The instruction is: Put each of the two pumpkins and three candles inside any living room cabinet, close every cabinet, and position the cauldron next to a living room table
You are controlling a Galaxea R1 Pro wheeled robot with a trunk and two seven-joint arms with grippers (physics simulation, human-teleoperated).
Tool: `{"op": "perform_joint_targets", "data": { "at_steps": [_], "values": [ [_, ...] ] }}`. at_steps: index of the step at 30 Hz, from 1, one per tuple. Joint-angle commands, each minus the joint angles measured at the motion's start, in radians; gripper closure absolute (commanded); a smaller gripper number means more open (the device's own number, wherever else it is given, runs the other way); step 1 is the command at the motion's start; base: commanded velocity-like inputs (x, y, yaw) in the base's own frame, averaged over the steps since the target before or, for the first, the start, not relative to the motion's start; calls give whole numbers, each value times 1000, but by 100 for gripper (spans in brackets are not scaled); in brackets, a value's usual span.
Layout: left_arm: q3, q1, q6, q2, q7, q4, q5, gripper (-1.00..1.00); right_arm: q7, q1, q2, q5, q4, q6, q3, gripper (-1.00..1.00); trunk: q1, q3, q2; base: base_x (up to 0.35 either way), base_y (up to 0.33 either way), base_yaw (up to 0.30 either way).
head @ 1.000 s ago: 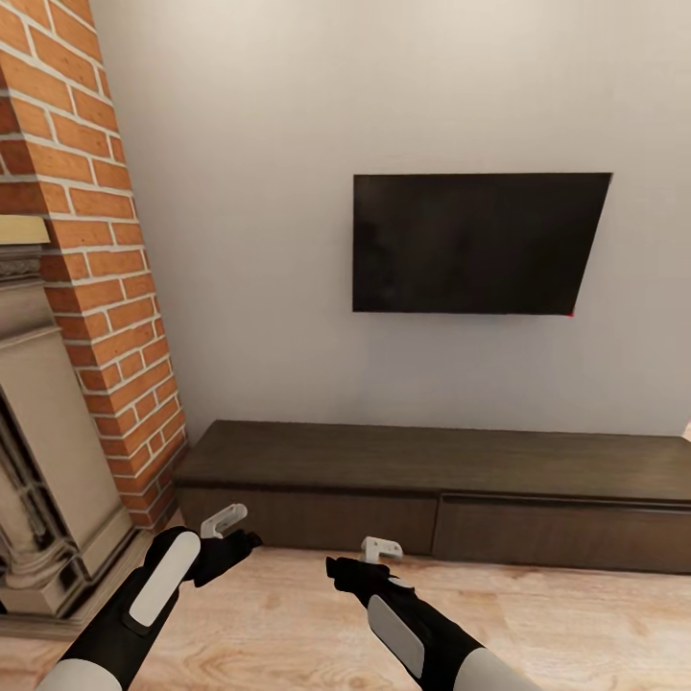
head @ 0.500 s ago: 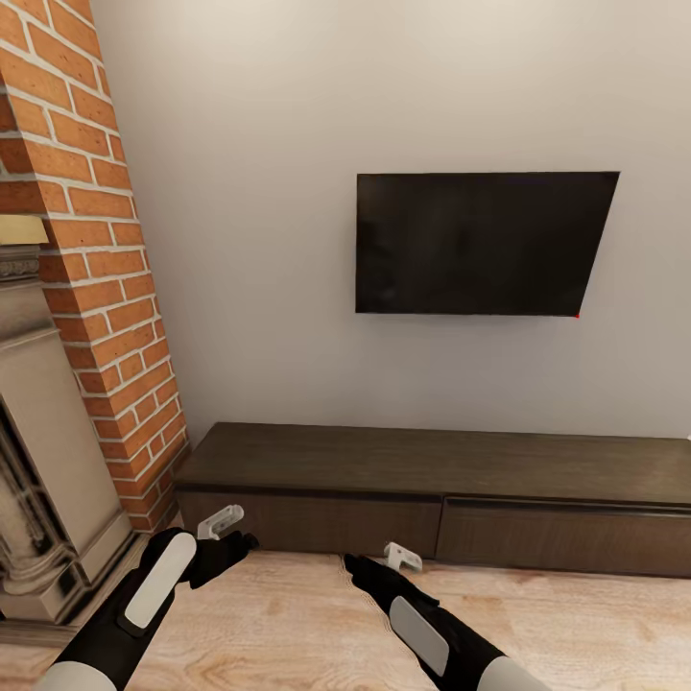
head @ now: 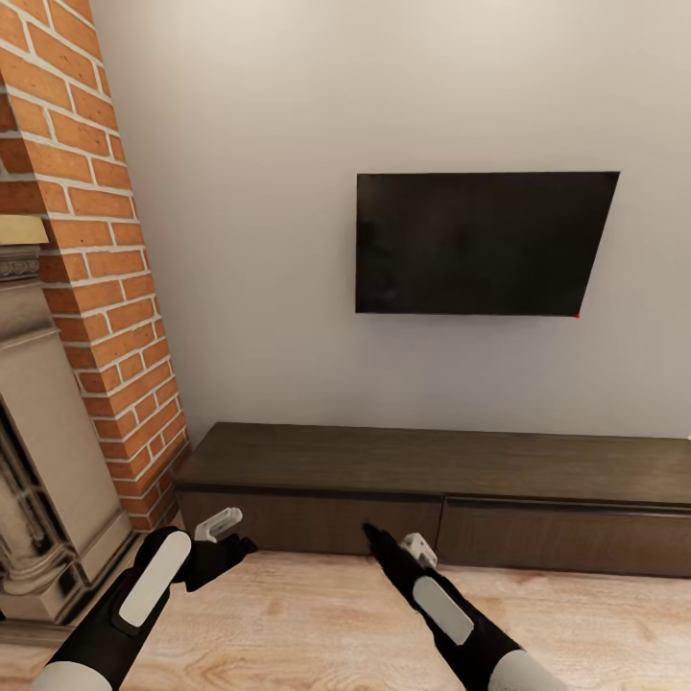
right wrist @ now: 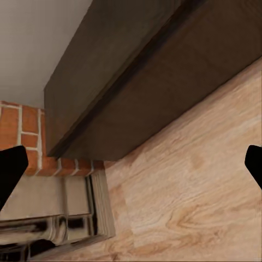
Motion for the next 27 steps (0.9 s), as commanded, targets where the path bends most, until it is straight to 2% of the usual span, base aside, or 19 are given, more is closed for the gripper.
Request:
{"op": "perform_joint_targets", "data": {
  "at_steps": [1, 2, 5, 10, 12, 14, 17, 23, 26, 27],
  "values": [
    [-2, -1, 0, 1, 10, -2, 12, -100, 40, -1, -2, -16, 0, -2, -32, -100, 0, -1, -1, 0, 0, 0],
    [-2, -1, 0, 1, 10, -2, 15, -100, 67, -1, -2, -20, 1, -6, -64, -100, 0, -1, -1, 0, 0, 0],
    [-2, -1, 1, 1, 10, -3, 24, -100, 98, -1, -3, -25, 4, -11, -112, -100, 0, -1, -1, 0, 0, 0],
    [-2, -1, 2, 0, 10, -3, 31, -100, 121, -1, -4, -36, 5, -23, -138, -100, 0, -1, -1, 22, 10, 0],
    [-3, -1, 1, -1, 10, -3, 32, -100, 131, -1, -5, -53, 5, -34, -161, -100, 0, -1, -1, 160, 94, 0],
    [-2, -1, 2, -2, 10, -3, 32, -100, 177, -1, -5, -94, 6, -38, -227, -100, 0, -1, -1, 191, 114, 0],
    [-1, -1, 2, -2, 10, -3, 33, -100, 263, -1, -5, -123, 40, -28, -289, -100, 0, -1, -1, 96, 57, 0],
    [-2, -1, 7, -3, 10, -44, 40, -100, 322, -1, -6, -132, 200, -32, -322, -100, 0, -1, -1, 20, 12, 0],
    [-2, -1, 20, -1, 10, -62, 82, -100, 345, -1, -5, -137, 226, -28, -327, -100, 8, -7, -15, 3, 2, 0],
    [-2, -1, 28, 1, 10, -65, 109, -100, 360, -1, -5, -139, 230, -26, -328, -100, 11, -11, -22, 1, 1, 0]
  ]
}}
